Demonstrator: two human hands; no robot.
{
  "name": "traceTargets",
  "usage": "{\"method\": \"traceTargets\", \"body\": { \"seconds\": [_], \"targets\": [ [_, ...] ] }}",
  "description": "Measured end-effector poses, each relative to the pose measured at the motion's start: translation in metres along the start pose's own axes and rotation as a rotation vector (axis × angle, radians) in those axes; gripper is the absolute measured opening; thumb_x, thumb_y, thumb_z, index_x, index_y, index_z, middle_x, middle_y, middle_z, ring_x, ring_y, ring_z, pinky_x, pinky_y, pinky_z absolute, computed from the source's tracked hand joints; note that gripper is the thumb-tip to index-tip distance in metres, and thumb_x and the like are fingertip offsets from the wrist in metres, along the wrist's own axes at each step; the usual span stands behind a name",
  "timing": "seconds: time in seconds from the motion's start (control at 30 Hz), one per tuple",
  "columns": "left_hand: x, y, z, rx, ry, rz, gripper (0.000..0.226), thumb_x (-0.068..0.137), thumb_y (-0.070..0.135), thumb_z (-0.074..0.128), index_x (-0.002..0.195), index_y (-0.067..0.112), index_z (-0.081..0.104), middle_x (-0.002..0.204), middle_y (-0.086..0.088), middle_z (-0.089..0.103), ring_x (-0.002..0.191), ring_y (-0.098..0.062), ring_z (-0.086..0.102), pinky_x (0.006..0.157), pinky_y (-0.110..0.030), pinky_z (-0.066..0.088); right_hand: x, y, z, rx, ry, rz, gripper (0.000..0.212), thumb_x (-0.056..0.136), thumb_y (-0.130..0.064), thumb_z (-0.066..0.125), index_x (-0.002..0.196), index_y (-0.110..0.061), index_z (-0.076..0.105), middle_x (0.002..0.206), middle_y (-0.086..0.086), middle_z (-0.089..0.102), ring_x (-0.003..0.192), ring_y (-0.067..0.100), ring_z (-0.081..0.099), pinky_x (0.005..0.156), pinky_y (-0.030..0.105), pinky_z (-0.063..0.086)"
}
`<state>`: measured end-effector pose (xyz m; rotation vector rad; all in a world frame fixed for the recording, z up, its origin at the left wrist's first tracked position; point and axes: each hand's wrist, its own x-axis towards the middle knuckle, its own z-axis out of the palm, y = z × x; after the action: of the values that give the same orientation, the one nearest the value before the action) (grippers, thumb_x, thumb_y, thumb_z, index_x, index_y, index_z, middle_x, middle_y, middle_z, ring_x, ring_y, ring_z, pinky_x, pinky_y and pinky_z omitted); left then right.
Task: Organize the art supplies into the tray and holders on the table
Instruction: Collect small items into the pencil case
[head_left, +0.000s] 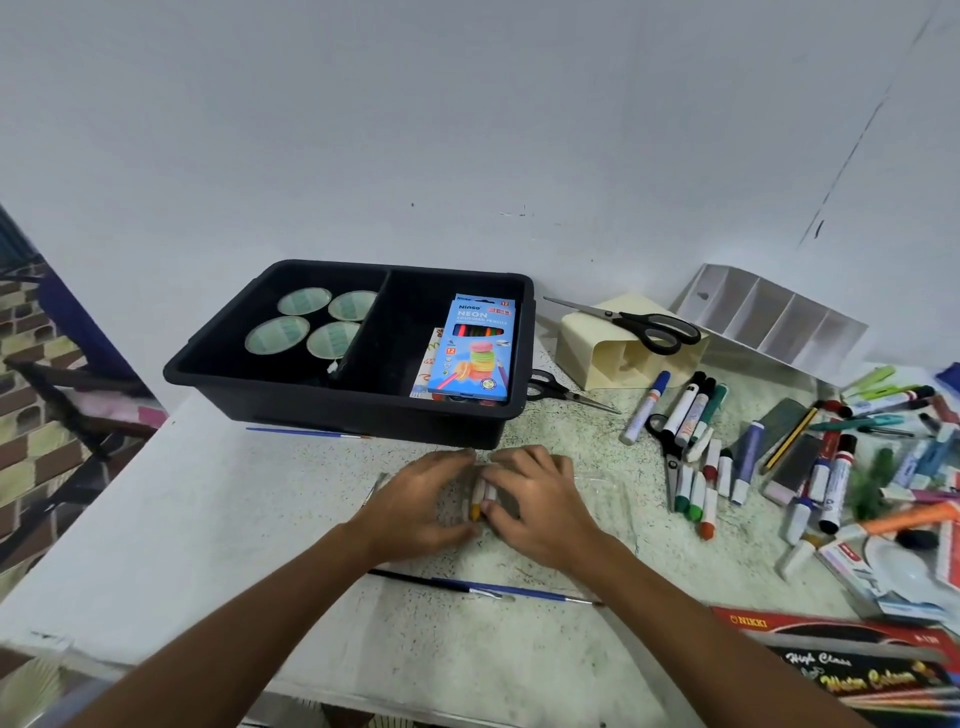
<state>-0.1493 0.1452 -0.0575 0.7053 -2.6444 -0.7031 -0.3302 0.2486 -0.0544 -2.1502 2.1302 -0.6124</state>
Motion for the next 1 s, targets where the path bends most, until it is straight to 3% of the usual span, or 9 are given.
{"method": "traceTargets", "body": {
  "seconds": [0.17, 0.47, 0.67, 0.73, 0.87, 1.0],
  "targets": [
    [0.004, -0.009, 0.004, 0.031, -0.076, -0.151, 0.084, 0.07, 0.07, 0.066, 0.142, 0.038, 0.035, 0.142, 0.014, 0.042, 0.129, -0.018, 0.038, 0.103, -0.045, 0.04, -0.003, 0.004, -0.001, -0.095, -0.111, -0.114, 0.044, 0.095, -0.052, 0.037, 0.127, -0.033, 0.06, 0.139, -0.004, 0.049, 0.123, 0.017, 0.039, 0.094, 0.04, 0.028],
    [0.006, -0.014, 0.003, 0.06, -0.091, -0.159, 0.085, 0.069, 0.07, 0.069, 0.141, 0.038, 0.038, 0.138, 0.008, 0.042, 0.125, -0.018, 0.035, 0.1, -0.045, 0.044, -0.005, 0.013, -0.004, -0.098, -0.165, -0.131, 0.054, 0.096, -0.055, 0.027, 0.138, -0.032, 0.052, 0.149, -0.004, 0.042, 0.129, 0.019, 0.035, 0.097, 0.042, 0.029],
    [0.006, -0.01, 0.001, 0.055, -0.074, -0.118, 0.079, 0.069, 0.068, 0.07, 0.136, 0.034, 0.047, 0.133, 0.008, 0.044, 0.123, -0.015, 0.039, 0.1, -0.046, 0.044, -0.005, 0.014, 0.002, -0.044, -0.19, -0.104, 0.046, 0.098, -0.053, 0.035, 0.14, -0.039, 0.046, 0.155, -0.006, 0.031, 0.136, 0.019, 0.026, 0.102, 0.044, 0.025],
    [0.005, -0.007, -0.001, 0.026, -0.043, -0.068, 0.075, 0.07, 0.064, 0.073, 0.133, 0.029, 0.052, 0.132, 0.006, 0.048, 0.122, -0.013, 0.042, 0.099, -0.043, 0.044, -0.005, 0.015, -0.001, 0.042, -0.162, -0.075, 0.05, 0.095, -0.054, 0.042, 0.141, -0.033, 0.046, 0.153, -0.004, 0.035, 0.136, 0.018, 0.03, 0.103, 0.042, 0.024],
    [0.002, -0.004, -0.002, 0.08, 0.09, 0.215, 0.059, 0.076, 0.051, 0.076, 0.119, 0.013, 0.067, 0.126, 0.0, 0.063, 0.12, -0.014, 0.051, 0.096, -0.039, 0.05, -0.006, 0.018, -0.007, 0.102, -0.028, -0.075, 0.044, 0.088, -0.045, 0.056, 0.124, -0.02, 0.063, 0.136, -0.005, 0.055, 0.126, 0.015, 0.046, 0.099, 0.04, 0.033],
    [0.001, -0.005, 0.0, 0.207, 0.117, 0.379, 0.041, 0.08, 0.045, 0.074, 0.108, 0.015, 0.074, 0.118, 0.001, 0.069, 0.119, -0.017, 0.057, 0.093, -0.034, 0.051, -0.009, 0.02, -0.007, 0.07, -0.013, -0.118, 0.036, 0.089, -0.041, 0.058, 0.115, -0.019, 0.07, 0.131, -0.005, 0.06, 0.121, 0.014, 0.051, 0.094, 0.039, 0.036]
  ]
}}
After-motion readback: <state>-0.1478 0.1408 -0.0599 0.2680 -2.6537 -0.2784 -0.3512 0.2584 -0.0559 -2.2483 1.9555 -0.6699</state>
